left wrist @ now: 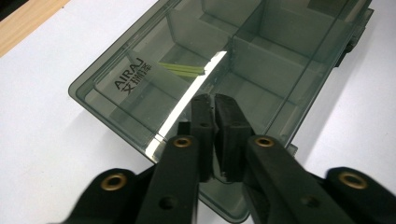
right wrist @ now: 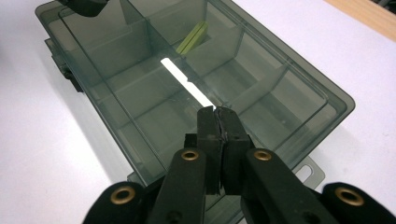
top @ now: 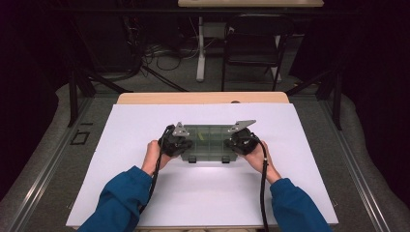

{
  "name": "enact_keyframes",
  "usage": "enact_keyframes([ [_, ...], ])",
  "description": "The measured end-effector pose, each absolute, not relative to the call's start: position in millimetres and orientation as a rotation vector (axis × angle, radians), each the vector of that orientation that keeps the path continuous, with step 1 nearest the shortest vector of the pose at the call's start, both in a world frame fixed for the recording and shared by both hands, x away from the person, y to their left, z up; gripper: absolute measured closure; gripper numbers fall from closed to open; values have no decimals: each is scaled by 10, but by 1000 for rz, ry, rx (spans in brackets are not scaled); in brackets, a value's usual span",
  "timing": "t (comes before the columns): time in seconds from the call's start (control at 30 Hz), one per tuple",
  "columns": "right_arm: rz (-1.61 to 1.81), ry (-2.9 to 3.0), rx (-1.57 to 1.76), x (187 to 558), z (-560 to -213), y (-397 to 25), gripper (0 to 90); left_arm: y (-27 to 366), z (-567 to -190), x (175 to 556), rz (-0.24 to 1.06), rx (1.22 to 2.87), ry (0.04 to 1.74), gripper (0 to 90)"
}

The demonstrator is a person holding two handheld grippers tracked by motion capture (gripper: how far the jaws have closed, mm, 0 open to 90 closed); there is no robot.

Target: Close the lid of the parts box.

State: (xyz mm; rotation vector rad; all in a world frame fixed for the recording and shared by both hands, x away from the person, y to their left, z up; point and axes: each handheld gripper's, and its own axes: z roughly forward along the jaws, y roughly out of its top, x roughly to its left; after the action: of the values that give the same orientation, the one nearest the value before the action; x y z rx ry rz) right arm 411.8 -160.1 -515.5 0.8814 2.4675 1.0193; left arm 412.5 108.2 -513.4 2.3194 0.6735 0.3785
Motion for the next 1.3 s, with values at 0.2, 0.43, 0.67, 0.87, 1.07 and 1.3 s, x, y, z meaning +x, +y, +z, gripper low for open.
enact_keyframes([
  [0.2,1029,2466,878,4089,-5141,-1603,808,1105,-5117,4116,357,2323,685,675],
  [0.43,1064,2475,887,4039,-5098,-1632,638,1135,-5084,4076,359,2336,720,416],
  [0.67,1072,2497,899,3972,-5060,-1670,422,1208,-5052,3979,370,2348,715,283],
  [0.87,1064,2525,891,3895,-5035,-1684,277,1285,-5028,3876,392,2352,723,208],
  [1.07,1057,2544,874,3796,-5004,-1695,173,1357,-5007,3777,405,2355,721,166],
  [1.3,1038,2561,860,3668,-4991,-1730,123,1449,-5018,3637,420,2373,722,147],
])
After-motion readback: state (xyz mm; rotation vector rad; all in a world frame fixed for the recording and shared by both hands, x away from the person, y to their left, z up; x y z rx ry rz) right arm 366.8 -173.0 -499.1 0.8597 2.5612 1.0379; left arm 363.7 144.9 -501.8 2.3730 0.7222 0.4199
